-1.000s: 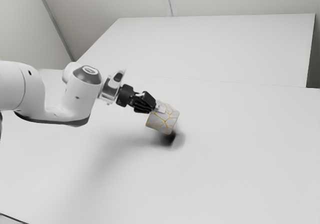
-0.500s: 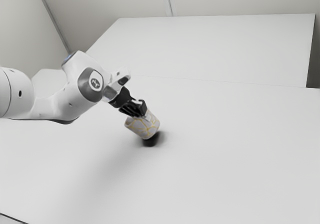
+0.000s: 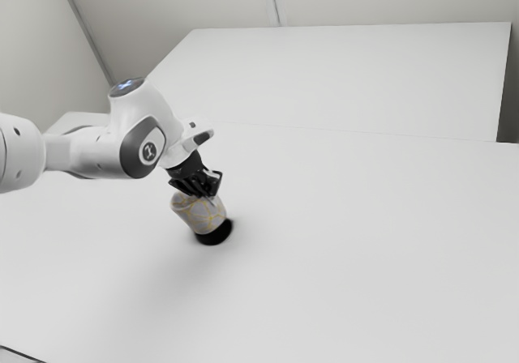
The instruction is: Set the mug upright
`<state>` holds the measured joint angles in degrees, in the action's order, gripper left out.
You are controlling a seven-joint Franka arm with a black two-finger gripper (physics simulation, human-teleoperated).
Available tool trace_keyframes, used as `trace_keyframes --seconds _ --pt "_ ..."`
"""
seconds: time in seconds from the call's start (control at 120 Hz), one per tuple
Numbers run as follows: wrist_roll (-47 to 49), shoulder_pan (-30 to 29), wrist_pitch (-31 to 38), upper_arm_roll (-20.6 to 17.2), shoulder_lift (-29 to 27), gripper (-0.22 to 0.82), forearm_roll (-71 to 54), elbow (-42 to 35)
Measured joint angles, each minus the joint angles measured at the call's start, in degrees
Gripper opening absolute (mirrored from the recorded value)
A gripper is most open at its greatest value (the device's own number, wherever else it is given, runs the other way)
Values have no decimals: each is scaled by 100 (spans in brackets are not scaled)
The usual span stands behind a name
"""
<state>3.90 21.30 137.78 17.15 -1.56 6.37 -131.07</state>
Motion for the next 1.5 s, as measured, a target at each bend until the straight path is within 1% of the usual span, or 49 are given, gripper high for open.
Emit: trace_keyframes --seconds 0.467,0.65,0.892,1.058,1.158,1.225,1.308,1.5 --pt "2064 342 -727 21 1 -18 -1152 0" --pt "2616 367 -977 19 91 -18 -1394 14" --pt "3121 401 -1108 45 287 -17 -1519 33" --pt "3284 458 -1145 91 324 19 -1548 95" --pt "3338 450 -1169 95 324 35 -1554 175" --pt "3361 445 -1186 100 306 42 -1555 210" --pt "3383 439 -1200 109 267 48 -1545 225" --pt "3393 435 -1327 129 29 55 -1442 271"
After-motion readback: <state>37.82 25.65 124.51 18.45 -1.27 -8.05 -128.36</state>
